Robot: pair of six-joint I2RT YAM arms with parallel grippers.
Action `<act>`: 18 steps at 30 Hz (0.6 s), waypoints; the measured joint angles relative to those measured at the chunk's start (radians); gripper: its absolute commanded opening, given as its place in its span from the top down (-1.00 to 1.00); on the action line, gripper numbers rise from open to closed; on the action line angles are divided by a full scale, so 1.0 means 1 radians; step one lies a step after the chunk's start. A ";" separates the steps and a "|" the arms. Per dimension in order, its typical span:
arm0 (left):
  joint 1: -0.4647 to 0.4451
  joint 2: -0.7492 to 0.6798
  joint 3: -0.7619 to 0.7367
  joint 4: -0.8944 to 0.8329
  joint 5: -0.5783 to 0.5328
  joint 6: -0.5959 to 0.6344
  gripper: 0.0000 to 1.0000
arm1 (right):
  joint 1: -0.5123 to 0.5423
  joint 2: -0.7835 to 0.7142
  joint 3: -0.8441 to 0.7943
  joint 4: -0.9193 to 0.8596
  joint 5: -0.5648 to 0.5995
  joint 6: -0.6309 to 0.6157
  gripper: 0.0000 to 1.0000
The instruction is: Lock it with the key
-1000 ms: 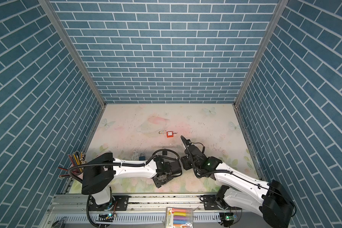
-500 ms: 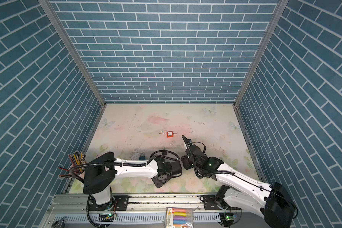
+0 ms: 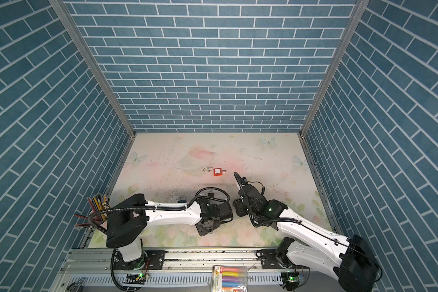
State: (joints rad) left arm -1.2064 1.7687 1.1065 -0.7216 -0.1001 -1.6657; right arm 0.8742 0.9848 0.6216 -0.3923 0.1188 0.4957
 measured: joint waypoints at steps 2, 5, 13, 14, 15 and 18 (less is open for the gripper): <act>0.025 -0.058 -0.013 0.058 -0.034 0.131 1.00 | -0.019 -0.021 0.024 -0.006 -0.018 0.007 -0.14; 0.064 -0.190 -0.042 0.163 -0.079 0.360 1.00 | -0.072 -0.053 0.069 -0.006 -0.073 0.024 -0.15; 0.262 -0.548 -0.223 0.469 -0.012 1.007 1.00 | -0.240 -0.125 0.181 -0.014 -0.366 0.027 -0.17; 0.280 -0.585 -0.253 0.498 -0.005 1.101 1.00 | -0.243 -0.139 0.190 -0.012 -0.417 0.019 -0.18; 0.288 -0.612 -0.275 0.518 0.001 1.172 1.00 | -0.244 -0.148 0.196 -0.011 -0.454 0.013 -0.18; 0.299 -0.686 -0.336 0.581 0.026 1.397 1.00 | -0.244 -0.168 0.203 0.002 -0.586 -0.007 -0.19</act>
State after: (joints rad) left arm -0.9070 1.0824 0.7700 -0.1406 -0.0738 -0.2684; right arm 0.6300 0.8169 0.8246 -0.3901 -0.4667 0.4889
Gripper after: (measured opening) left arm 0.378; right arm 0.591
